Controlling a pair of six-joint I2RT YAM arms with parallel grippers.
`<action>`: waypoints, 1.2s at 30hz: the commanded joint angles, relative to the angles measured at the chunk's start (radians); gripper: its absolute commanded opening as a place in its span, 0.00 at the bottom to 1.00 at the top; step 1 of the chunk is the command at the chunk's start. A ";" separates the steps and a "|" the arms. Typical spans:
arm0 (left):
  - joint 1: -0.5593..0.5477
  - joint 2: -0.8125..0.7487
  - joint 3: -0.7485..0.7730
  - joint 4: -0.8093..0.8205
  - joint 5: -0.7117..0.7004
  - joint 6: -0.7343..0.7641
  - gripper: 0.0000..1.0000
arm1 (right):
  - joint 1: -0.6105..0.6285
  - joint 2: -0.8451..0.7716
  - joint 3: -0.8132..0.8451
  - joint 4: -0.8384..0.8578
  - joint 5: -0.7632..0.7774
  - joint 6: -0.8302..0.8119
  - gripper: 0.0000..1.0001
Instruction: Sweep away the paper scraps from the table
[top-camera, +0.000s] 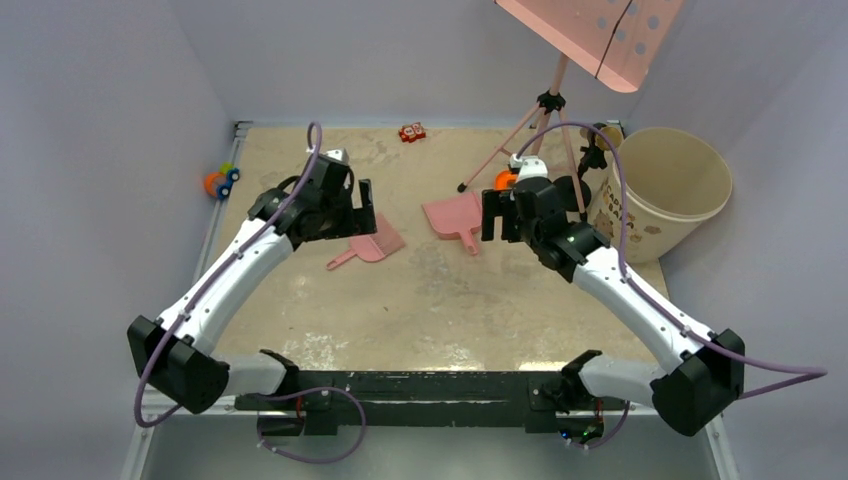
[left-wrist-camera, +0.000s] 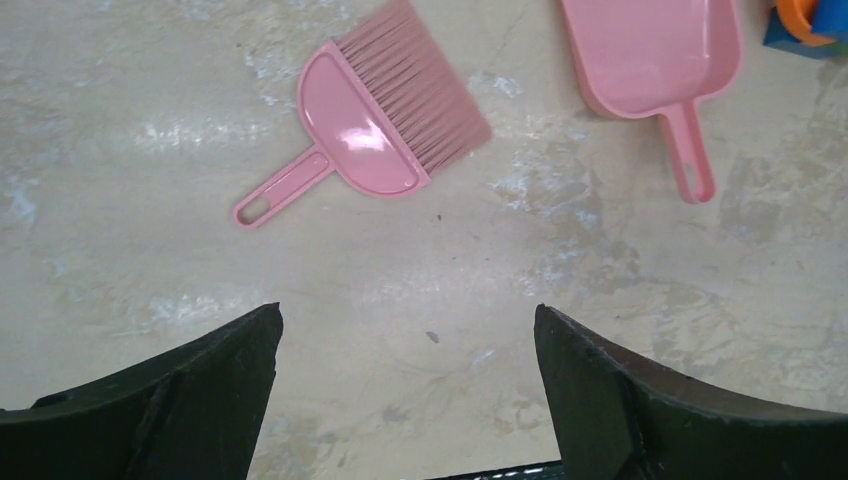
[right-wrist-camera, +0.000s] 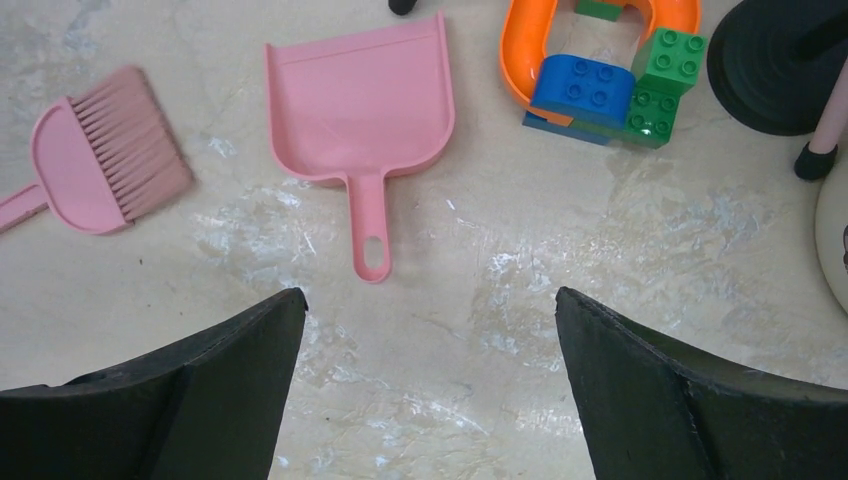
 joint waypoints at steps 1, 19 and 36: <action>0.005 -0.121 -0.046 -0.022 -0.109 0.042 0.99 | -0.001 -0.057 0.010 0.025 -0.016 -0.008 0.98; 0.003 -0.825 -0.310 0.026 -0.347 0.065 0.99 | 0.000 -0.736 -0.212 0.082 0.082 0.075 0.98; 0.003 -0.897 -0.437 0.109 -0.073 0.295 0.99 | 0.001 -0.819 -0.267 -0.013 0.090 0.131 0.97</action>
